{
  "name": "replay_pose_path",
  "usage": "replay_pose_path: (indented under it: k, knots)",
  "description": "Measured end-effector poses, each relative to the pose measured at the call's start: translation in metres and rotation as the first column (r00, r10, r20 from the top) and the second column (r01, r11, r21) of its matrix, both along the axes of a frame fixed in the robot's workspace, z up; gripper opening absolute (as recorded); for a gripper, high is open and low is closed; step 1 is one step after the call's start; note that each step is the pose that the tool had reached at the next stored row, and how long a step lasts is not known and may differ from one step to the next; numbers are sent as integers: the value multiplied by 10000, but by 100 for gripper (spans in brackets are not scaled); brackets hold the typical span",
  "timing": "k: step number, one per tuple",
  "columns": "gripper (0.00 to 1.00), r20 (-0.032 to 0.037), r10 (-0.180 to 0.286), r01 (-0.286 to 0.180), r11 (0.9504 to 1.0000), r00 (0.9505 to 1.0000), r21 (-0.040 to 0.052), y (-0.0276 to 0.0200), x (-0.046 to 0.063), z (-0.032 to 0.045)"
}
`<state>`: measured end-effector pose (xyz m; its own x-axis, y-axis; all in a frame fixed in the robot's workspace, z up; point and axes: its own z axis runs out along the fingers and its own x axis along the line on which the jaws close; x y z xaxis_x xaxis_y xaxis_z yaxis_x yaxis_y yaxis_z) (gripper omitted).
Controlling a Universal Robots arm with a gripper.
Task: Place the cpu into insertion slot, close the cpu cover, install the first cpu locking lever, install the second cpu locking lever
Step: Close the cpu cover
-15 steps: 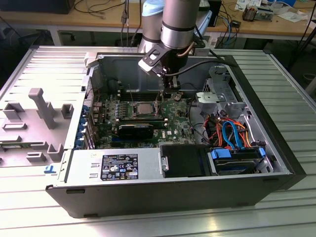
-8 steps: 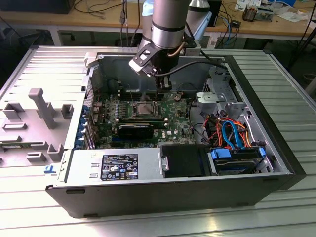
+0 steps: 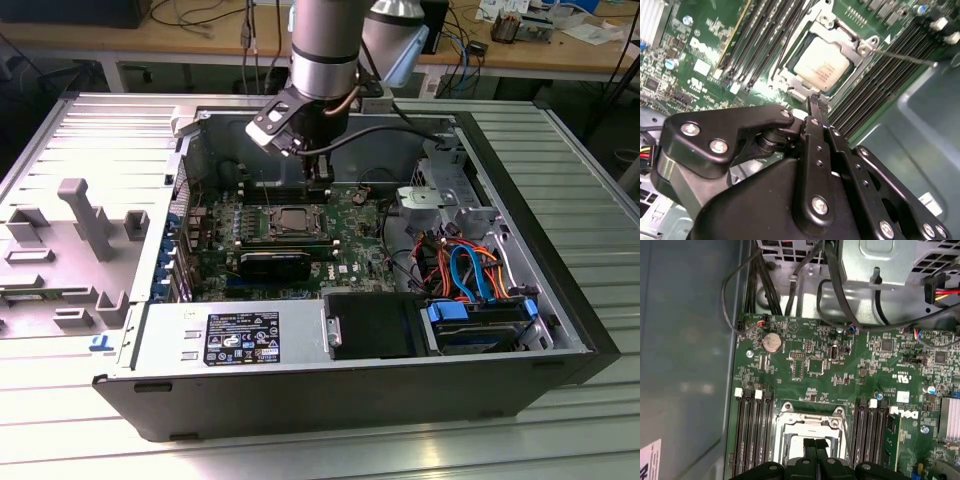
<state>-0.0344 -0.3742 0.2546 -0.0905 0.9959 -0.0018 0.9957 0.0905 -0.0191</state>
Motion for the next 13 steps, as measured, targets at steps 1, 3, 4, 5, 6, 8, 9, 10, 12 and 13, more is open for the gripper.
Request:
replay_pose_path:
  k: [1,3,4,5,6,8,9,10,12,13]
  knots:
    - [11,-1,-1,1,10000,10000,-1,0,-32,-1]
    - [11,1,0,0,10000,10000,-1,0,-98,-7]
    - [11,5,-1,1,10000,10000,0,2,-133,-10]
    - [11,25,0,0,10000,10000,-1,7,-200,-21]
    - [11,43,-1,1,10000,10000,-2,20,-240,-39]
    - [11,56,-1,1,10000,10000,-1,62,-247,-66]
    - [11,64,0,0,10000,10000,-1,83,-247,-76]
    - [11,81,0,0,10000,10000,0,94,-247,-86]
    - [11,143,15,-15,10000,9999,-1,96,-247,-105]
    - [11,168,51,-51,10000,9998,-1,96,-247,-113]
